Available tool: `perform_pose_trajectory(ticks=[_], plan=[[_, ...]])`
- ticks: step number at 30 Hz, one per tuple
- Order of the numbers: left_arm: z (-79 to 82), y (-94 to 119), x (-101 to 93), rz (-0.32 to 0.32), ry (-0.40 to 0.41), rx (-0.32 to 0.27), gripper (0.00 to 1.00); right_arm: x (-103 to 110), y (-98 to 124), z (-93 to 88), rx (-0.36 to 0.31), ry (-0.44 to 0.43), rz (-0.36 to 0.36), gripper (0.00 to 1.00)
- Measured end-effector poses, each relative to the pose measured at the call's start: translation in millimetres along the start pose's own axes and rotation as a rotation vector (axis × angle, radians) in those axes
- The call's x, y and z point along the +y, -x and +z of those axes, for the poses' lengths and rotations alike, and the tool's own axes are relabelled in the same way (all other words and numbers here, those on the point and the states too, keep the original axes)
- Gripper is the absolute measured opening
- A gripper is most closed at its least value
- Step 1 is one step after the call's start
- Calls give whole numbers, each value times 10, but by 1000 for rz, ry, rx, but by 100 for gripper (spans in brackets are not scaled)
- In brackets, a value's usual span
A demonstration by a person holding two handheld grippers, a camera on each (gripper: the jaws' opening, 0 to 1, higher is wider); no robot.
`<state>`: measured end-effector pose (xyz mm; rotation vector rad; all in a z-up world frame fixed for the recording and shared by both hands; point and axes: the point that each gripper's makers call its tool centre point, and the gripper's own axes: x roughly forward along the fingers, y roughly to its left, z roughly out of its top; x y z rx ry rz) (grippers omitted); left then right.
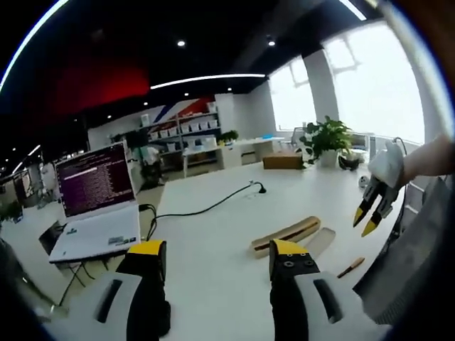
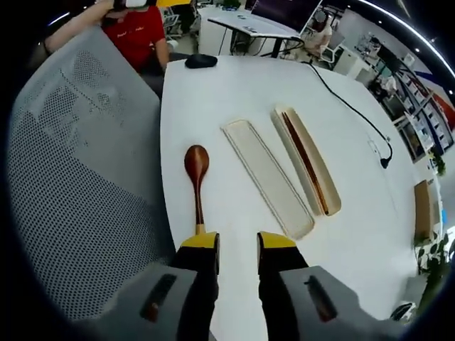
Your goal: Arrange the utensils inside the cutlery case until each visible utensil rests in its matching compartment.
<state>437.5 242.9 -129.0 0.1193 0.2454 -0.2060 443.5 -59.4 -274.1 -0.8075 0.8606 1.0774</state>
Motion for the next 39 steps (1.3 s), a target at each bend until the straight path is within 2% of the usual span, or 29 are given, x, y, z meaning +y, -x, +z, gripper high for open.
perform_pose_trajectory(ticks=[1, 5, 9, 14, 19, 23, 24, 25, 26, 27, 33, 36, 39], plan=[[-43, -3, -26, -13, 15, 23, 60, -1, 7, -6, -3, 1, -1, 19], [1, -59, -48, -29, -24, 15, 61, 24, 15, -60, -7, -12, 8, 21], [-45, -77, -94, -45, -49, 41, 60, 37, 47, -78, -25, -22, 19, 21], [17, -115, -150, -66, -91, 23, 58, 0, 6, -83, -24, -25, 39, 21], [-11, -121, -146, -69, -79, 36, 57, -6, -40, 49, -63, -23, 56, 22], [-17, -116, -109, -58, -55, 33, 58, 54, -134, 94, -52, 12, 74, 22], [-14, -118, -109, -58, -60, 30, 57, 73, -153, 116, -47, 25, 71, 22], [-17, -122, -109, -59, -62, 33, 57, 110, -175, 215, -73, 113, 59, 22], [-23, -127, -109, -59, -61, 37, 57, 147, -192, 269, -89, 124, 58, 22], [-33, -135, -114, -66, -56, 41, 57, 267, -214, 337, -114, 132, 102, 22], [-44, -151, -129, -77, -60, 47, 58, 346, -360, 340, -106, 112, 143, 21], [-39, -160, -116, -80, -48, 43, 58, 457, -414, 409, -139, 33, 211, 21], [-43, -166, -117, -85, -52, 43, 58, 440, -522, 407, -122, 33, 211, 22]])
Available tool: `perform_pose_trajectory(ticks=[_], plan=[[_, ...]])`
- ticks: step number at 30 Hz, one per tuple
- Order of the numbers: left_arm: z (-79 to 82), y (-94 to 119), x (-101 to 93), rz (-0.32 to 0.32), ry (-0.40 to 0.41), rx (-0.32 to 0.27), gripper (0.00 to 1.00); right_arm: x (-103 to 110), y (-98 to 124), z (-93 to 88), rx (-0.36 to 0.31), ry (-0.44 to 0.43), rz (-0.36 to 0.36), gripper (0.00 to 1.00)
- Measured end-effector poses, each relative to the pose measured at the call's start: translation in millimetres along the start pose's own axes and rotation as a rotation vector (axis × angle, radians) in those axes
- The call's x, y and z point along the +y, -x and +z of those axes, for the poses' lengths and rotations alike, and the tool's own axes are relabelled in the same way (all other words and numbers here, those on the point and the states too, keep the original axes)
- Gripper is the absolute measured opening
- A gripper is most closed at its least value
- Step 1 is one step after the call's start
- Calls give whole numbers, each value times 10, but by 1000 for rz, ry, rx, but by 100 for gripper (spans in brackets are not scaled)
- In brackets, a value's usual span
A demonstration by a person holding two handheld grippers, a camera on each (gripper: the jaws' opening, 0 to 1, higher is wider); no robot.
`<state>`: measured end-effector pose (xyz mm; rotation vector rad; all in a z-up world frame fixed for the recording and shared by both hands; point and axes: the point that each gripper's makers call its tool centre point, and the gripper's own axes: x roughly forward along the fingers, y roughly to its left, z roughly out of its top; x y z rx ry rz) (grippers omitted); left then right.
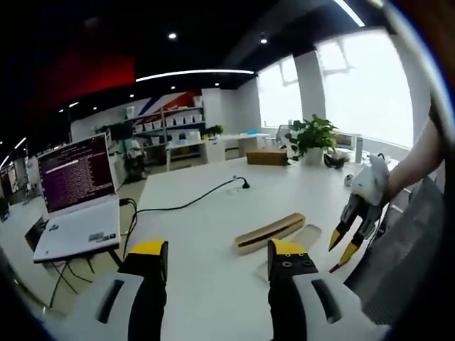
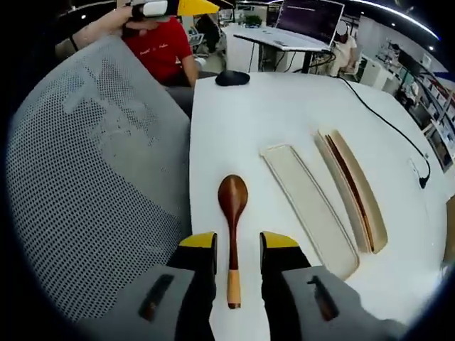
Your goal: Arrange the utensils inside the cutlery case until each visible utensil rests in its matching compartment.
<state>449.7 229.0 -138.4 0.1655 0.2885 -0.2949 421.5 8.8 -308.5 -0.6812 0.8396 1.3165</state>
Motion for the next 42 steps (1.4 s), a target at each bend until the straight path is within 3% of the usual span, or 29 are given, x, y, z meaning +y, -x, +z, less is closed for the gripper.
perform_pose_trajectory(ticks=[4, 8, 9, 14, 17, 20, 21, 22, 42], plan=[[3, 3, 26, 8, 14, -3, 58, 10, -173, -39, 36, -2, 9, 21], [10, 5, 30, 13, 11, -4, 58, 120, -282, -35, 18, -28, 77, 22], [7, 2, 28, 12, 11, -3, 58, 97, -318, -62, 31, -23, 63, 21], [3, -5, 7, 2, 5, 0, 58, 72, -412, -142, 75, 55, 42, 18], [-3, -8, 10, 0, 7, 3, 58, 108, -455, -171, 83, 102, 46, 11], [-9, -7, 12, 0, 8, 5, 58, 130, -501, -249, 127, 117, 44, 14], [-8, -7, 13, 1, 7, 4, 58, 120, -516, -186, 87, 138, 29, 13], [-8, -8, 15, 0, 7, 4, 58, 133, -492, -239, 114, 138, 33, 13], [-7, -4, 16, -1, 17, -5, 58, 144, -531, -176, 87, 161, 28, 4]])
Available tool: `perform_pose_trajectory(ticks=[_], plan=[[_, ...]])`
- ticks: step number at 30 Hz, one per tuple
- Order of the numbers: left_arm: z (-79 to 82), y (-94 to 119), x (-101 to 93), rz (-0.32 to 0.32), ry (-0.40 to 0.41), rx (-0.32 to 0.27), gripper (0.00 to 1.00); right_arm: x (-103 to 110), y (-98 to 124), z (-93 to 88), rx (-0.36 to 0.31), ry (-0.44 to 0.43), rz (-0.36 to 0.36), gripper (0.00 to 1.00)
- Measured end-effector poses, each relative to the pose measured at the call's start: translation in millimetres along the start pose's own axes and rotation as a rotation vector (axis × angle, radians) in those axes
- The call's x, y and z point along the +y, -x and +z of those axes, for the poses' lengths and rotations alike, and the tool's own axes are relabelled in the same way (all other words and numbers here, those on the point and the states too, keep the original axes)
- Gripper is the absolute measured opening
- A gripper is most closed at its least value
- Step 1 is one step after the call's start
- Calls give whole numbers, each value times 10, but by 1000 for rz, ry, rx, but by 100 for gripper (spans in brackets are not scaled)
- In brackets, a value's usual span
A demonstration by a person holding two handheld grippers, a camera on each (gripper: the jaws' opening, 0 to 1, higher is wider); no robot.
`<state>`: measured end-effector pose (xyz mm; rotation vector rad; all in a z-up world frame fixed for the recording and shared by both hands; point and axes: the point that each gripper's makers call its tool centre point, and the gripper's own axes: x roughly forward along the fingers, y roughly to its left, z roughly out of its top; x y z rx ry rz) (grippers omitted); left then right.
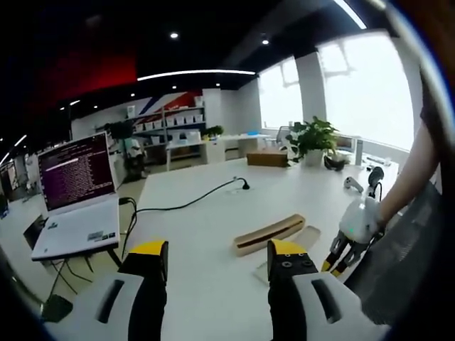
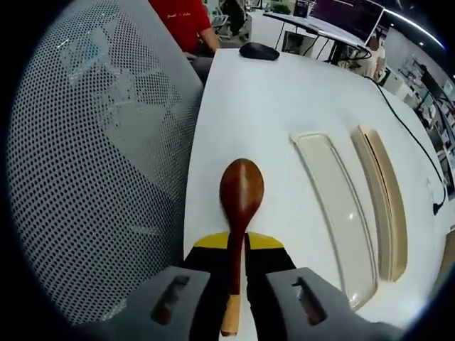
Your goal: Arrange the utensils inside the cutlery case until each visible utensil rests in its matching compartment.
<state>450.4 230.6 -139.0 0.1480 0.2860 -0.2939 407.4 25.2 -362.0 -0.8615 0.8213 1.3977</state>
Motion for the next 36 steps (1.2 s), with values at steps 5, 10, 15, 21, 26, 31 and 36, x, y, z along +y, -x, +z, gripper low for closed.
perform_pose_trajectory(ticks=[5, 10, 15, 21, 26, 31, 36], plan=[[-12, -6, -1, -3, -5, 4, 58, -5, 0, 4, -2, -25, 1, 3], [-15, -8, 7, -1, -4, 4, 58, -4, 0, 7, -2, -19, -3, 2], [-28, -12, 29, 1, -6, 7, 58, -17, 7, 32, -17, -52, 10, 2], [-54, -19, 55, -1, -11, 11, 58, -96, 60, 72, -32, -57, -13, 2], [-52, -19, 34, -4, -18, 18, 58, -156, 94, 86, -45, -70, -30, 2], [-44, -18, 19, -3, -22, 19, 58, -196, 116, 85, -46, -70, -41, 2], [-41, -21, 8, -4, -23, 19, 58, -285, 160, 91, -44, -63, -62, 2]])
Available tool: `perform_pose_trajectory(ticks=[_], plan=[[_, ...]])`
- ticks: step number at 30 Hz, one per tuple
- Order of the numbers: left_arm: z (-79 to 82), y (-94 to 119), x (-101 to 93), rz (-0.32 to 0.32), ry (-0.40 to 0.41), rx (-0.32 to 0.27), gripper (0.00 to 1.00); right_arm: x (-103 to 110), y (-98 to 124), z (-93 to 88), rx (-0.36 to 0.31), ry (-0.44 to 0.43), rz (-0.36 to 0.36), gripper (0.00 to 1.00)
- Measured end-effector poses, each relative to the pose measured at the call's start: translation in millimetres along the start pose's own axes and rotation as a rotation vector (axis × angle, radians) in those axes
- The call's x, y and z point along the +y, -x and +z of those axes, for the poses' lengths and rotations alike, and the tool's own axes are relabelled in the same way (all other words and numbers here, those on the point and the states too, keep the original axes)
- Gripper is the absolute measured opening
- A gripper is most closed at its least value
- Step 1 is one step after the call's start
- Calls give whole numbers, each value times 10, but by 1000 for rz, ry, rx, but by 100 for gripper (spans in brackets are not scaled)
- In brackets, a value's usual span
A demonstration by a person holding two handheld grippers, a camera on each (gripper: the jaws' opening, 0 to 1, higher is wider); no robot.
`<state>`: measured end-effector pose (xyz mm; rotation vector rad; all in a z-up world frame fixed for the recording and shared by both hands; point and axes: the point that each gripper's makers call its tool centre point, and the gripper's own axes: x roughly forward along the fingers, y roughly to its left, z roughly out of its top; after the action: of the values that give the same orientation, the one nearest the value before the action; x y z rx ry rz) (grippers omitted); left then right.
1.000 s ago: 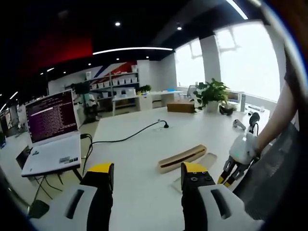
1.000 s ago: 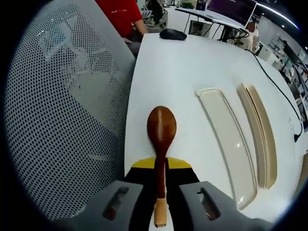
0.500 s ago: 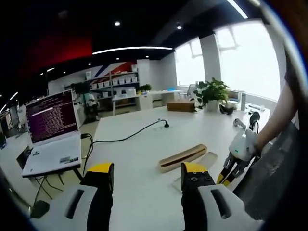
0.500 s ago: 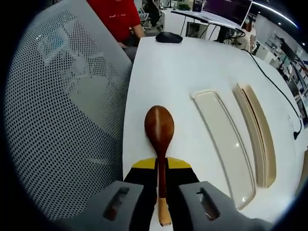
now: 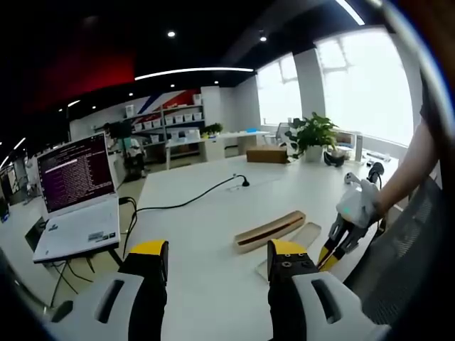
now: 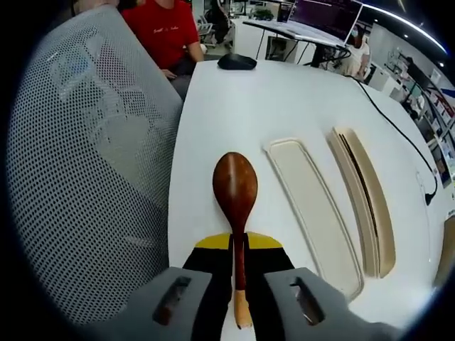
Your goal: Arrange the utensils inside the cutlery case until each visible utensil rests in its matching compartment.
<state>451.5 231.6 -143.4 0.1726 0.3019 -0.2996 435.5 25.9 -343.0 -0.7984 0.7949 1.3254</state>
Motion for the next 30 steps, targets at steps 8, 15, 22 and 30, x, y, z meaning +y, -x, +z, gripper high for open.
perform_pose_trajectory(ticks=[8, 15, 22, 30], plan=[[3, 0, -17, -1, -1, 2, 58, -171, 76, 71, -9, 1, -35, 2], [8, 6, -14, 2, 1, 0, 58, -297, 66, 75, -4, 4, -54, 2], [3, 1, -16, 2, -4, 4, 58, -382, 73, 87, 0, -4, -62, 2], [-9, -3, -8, 2, -5, 8, 58, -563, 172, 34, 30, 13, -114, 0]])
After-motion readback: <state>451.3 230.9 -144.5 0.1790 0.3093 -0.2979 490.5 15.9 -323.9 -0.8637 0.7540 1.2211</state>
